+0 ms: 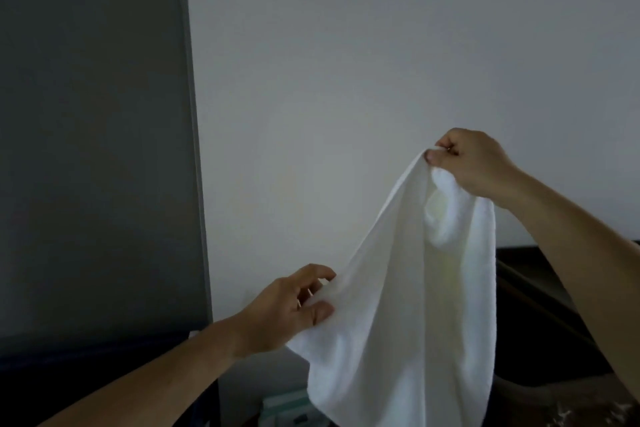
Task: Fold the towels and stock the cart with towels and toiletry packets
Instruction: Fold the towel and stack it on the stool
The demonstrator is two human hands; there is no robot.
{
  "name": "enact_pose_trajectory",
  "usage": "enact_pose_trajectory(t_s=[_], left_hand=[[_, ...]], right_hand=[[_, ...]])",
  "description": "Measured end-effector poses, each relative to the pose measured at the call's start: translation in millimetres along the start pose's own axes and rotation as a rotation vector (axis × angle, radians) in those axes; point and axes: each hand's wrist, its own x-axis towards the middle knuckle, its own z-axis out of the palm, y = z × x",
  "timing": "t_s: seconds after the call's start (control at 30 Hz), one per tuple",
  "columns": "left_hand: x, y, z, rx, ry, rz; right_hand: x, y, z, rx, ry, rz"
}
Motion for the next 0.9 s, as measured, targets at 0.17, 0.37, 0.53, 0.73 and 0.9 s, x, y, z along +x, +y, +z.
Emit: enact_pose_trajectory(t_s=[0.17, 0.37, 0.53, 0.73, 0.9], left_hand=[[-12, -28, 19, 0.033, -0.198, -0.038], [-25, -76, 13, 0.039, -0.224, -0.203], [-20, -94, -27, 0.055, 0.325, -0.21], [-9, -78, -65, -0.048, 0.629, -0.12], [1, -70, -73, -0.084, 0.677, -0.112]], right_hand=[[2, 3, 3, -0.022, 0.024, 0.03], [2, 7, -11, -0.041, 0.02, 0.037], [-5, 19, -18, -0.035, -0.045, 0.088], [-13, 26, -19, -0.022, -0.049, 0.104], [-13, 27, -26, -0.024, -0.021, 0.125]])
